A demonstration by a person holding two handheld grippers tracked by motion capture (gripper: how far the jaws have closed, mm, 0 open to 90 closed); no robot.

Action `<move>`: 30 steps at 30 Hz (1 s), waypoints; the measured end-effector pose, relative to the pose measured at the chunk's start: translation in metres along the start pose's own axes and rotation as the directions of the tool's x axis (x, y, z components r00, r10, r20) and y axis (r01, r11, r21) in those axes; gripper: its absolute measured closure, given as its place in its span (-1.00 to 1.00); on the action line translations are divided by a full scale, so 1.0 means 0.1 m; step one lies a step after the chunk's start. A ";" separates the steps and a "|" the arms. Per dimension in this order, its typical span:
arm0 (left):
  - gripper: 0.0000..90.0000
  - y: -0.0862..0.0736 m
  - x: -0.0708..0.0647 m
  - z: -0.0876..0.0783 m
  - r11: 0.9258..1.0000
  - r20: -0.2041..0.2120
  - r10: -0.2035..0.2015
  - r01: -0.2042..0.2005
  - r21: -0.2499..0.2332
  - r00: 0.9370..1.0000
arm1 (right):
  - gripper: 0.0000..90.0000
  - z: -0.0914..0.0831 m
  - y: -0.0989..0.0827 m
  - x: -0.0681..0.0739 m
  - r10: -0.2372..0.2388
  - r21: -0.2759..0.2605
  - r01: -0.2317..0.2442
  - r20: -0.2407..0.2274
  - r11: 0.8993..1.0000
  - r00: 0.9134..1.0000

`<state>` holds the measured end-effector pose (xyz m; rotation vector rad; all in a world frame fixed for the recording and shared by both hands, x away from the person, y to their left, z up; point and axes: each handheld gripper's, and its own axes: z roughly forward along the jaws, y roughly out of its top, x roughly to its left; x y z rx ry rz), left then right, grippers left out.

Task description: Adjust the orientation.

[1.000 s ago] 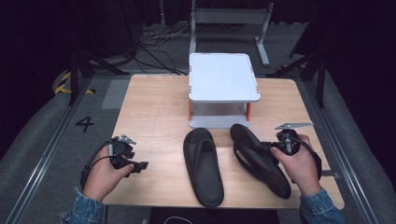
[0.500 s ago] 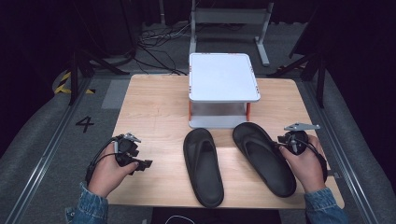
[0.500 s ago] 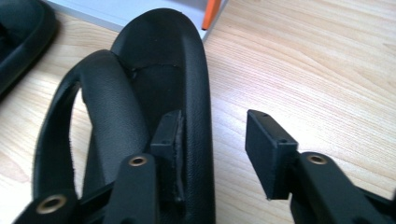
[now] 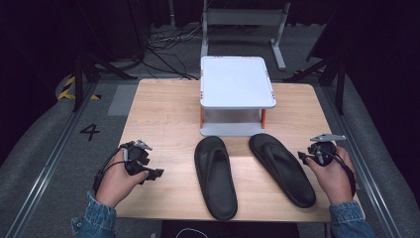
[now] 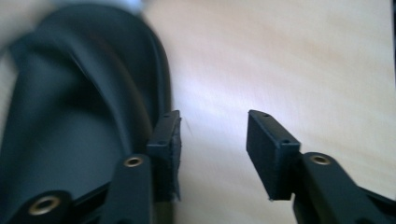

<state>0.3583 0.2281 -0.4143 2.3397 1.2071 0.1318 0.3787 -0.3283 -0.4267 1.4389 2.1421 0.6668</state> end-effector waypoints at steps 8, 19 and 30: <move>-0.34 0.05 -0.01 0.03 1.000 0.011 0.012 -0.013 0.007 1.000 | 0.70 0.14 -0.14 0.02 0.026 0.154 -0.008 -0.111 0.988 0.993; -0.34 0.06 -0.01 0.04 1.000 0.006 0.016 -0.016 0.007 1.000 | 0.57 0.18 -0.05 0.65 0.106 0.166 -0.047 -0.372 0.985 0.922; -0.34 -0.03 0.03 -0.02 1.000 0.000 -0.008 0.008 -0.001 1.000 | 0.44 0.17 0.03 0.91 0.052 0.100 -0.017 -0.364 0.995 0.930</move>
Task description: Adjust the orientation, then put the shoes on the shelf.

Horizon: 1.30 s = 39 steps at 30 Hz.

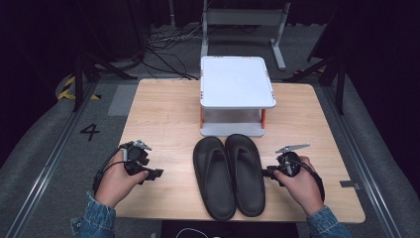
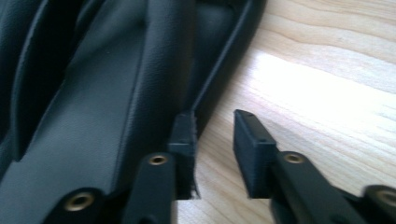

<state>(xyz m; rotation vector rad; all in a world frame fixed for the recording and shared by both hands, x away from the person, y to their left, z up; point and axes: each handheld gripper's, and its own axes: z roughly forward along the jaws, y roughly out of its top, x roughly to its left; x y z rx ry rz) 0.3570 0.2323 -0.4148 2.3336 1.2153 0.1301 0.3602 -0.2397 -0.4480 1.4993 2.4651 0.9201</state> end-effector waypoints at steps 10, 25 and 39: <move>-0.34 0.04 0.07 -0.05 1.000 -0.056 -0.002 0.001 -0.009 0.998 | 0.14 -0.25 0.11 0.23 -0.076 -0.100 0.088 0.111 0.991 0.991; -0.34 -0.02 0.09 -0.05 1.000 -0.037 -0.011 0.011 -0.007 0.999 | -0.03 -0.11 0.17 0.79 -0.138 -0.093 0.142 0.050 0.985 0.989; -0.34 -0.19 0.11 -0.13 0.999 -0.055 -0.050 0.049 -0.012 0.997 | -0.15 0.19 0.31 1.09 -0.174 -0.053 0.177 0.048 0.983 0.984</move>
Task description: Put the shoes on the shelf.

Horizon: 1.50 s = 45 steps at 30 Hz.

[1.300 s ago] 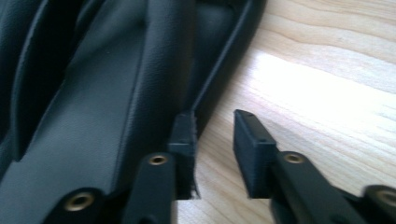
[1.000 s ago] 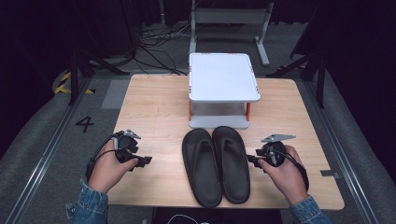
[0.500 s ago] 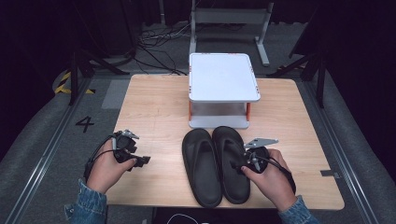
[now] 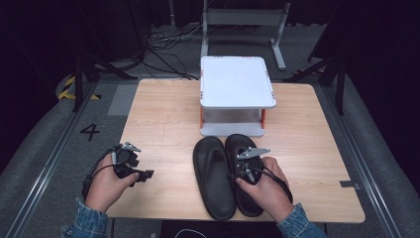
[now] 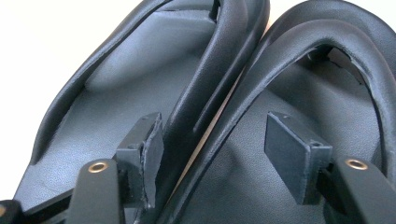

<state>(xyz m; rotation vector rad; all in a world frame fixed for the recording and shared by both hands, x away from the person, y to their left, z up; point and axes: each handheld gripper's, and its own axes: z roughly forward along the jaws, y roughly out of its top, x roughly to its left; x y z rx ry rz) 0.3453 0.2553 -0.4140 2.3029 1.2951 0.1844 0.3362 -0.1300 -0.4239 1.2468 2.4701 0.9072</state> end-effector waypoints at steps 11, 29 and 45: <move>-0.34 -0.08 0.03 -0.01 1.000 0.000 -0.021 0.021 0.006 1.000 | -0.15 0.13 0.04 0.04 0.023 0.001 -0.023 -0.017 1.000 1.000; -0.34 -0.06 0.03 0.05 1.000 0.005 -0.015 0.015 0.021 1.000 | 0.69 0.12 0.05 -0.04 0.034 0.018 -0.034 0.025 0.999 0.999; -0.34 0.03 0.02 0.08 1.000 0.018 -0.006 0.006 0.013 1.000 | 0.70 -0.10 0.12 -0.18 0.070 -0.001 -0.070 0.026 0.998 0.997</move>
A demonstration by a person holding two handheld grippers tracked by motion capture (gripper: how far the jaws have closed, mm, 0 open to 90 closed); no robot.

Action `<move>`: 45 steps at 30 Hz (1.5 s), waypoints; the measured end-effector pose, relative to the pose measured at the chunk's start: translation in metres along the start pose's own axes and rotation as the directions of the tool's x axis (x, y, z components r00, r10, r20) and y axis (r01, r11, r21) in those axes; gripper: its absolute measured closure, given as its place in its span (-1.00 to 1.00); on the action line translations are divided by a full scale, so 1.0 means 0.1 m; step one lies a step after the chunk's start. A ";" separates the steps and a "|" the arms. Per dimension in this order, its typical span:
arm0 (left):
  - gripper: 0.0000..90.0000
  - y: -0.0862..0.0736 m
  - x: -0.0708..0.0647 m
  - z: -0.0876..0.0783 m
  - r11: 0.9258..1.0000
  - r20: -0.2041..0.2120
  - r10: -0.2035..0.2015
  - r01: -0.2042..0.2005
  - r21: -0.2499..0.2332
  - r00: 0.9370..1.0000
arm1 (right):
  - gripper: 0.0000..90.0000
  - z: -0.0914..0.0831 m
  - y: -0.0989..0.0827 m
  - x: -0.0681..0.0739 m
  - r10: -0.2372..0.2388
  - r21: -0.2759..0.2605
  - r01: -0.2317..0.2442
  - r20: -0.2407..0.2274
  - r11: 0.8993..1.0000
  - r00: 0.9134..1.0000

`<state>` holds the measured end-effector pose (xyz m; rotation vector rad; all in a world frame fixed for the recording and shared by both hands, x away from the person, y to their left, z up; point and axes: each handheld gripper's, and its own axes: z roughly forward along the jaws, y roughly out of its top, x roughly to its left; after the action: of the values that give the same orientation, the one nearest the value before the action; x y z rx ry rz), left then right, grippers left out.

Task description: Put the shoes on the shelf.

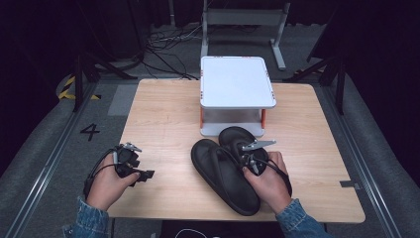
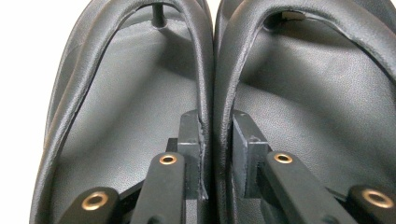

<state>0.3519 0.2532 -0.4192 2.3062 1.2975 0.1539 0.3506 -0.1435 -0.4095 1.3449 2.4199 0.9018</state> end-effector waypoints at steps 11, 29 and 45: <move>-0.34 0.06 0.01 0.03 1.000 0.011 0.011 -0.011 -0.001 1.000 | 0.70 -0.12 0.30 -0.28 0.151 -0.109 -0.147 0.029 0.983 0.988; -0.34 0.12 0.04 0.02 0.999 0.052 0.023 -0.021 -0.031 0.998 | 0.70 0.06 0.71 -0.55 0.371 -0.239 -0.353 0.032 0.905 0.928; -0.34 0.08 0.06 0.03 0.999 0.054 0.008 -0.006 -0.036 0.999 | 0.70 0.47 0.94 -0.54 0.416 -0.262 -0.378 0.108 0.888 0.903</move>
<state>0.3622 0.2539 -0.4187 2.2696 1.2498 0.1152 0.4679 -0.1327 -0.3938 1.7766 1.8752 1.0853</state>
